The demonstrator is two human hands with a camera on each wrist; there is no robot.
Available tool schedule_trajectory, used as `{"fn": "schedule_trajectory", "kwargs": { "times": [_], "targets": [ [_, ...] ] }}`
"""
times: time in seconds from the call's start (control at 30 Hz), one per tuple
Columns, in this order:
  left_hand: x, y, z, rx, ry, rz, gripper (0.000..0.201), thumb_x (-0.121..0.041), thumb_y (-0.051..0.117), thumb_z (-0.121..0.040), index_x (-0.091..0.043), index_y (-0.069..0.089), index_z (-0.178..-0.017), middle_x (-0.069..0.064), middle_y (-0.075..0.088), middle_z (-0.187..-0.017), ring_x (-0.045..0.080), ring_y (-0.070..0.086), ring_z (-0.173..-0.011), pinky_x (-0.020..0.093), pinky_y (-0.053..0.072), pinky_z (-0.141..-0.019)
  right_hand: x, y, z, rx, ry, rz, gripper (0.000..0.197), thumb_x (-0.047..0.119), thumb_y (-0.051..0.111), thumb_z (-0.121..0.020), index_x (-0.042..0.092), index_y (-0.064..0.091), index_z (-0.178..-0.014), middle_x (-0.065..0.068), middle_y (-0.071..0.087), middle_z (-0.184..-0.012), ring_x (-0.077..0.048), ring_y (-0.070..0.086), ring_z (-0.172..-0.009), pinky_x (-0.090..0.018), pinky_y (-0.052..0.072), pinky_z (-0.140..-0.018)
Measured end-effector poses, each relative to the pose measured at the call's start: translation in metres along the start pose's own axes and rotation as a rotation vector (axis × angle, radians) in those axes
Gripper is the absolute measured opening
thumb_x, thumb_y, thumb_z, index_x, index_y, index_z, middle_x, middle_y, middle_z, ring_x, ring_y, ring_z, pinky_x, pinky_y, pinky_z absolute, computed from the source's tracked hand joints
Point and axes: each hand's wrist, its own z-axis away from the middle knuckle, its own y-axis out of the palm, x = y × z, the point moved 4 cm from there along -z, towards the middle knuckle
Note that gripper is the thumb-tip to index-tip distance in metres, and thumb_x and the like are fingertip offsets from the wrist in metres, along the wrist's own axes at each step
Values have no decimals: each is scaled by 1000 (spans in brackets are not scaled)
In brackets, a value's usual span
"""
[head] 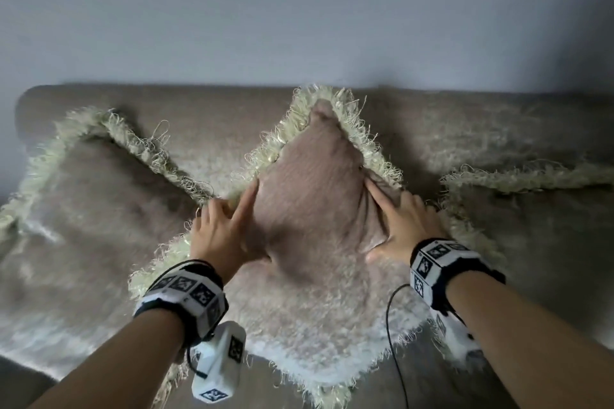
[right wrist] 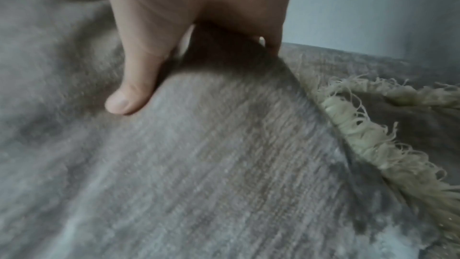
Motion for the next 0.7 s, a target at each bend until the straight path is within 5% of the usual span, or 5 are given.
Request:
{"fn": "schedule_trajectory", "kwargs": {
  "times": [0.1, 0.2, 0.43, 0.53, 0.7],
  "targets": [
    [2, -2, -7, 28, -1, -115, 131, -73, 70, -43, -37, -9, -141, 21, 38, -129, 35, 45, -112, 51, 41, -94, 12, 11, -4, -48, 83, -108, 131, 58, 79, -55, 47, -20, -141, -17, 27, -138, -33, 37, -122, -44, 43, -95],
    [-3, 23, 1, 299, 17, -168, 128, -78, 58, -54, -41, -38, -130, 15, 0, -154, 31, 10, -141, 56, 15, -112, 28, 41, 3, 71, 88, -161, 126, 46, 79, -64, 47, -21, -140, -18, 1, -154, -38, 14, -142, -54, 32, -109],
    [5, 76, 30, 440, -35, -111, 122, -74, 61, -57, -48, -35, -128, 8, -20, -155, 29, -11, -143, 59, 7, -113, 36, 79, -7, -25, 120, -115, 115, 55, 71, -68, 46, -15, -143, -21, 16, -150, -34, 28, -135, -47, 45, -97],
    [5, 71, 28, 390, -3, -86, 114, -70, 61, -62, -46, -25, -134, 10, -9, -156, 29, -3, -144, 56, 11, -113, 36, 79, -11, -60, 118, -97, 110, 54, 69, -71, 45, -13, -144, -22, 19, -148, -34, 33, -131, -45, 47, -93],
    [-3, 34, 18, 98, 76, 35, 60, -34, 70, -75, -24, 49, -130, 10, 60, -121, 33, 61, -105, 47, 43, -97, 29, 66, -2, -3, 89, -140, 95, 40, 65, -82, 45, -6, -145, -17, 22, -148, -27, 49, -120, -32, 52, -78]
  ]
}}
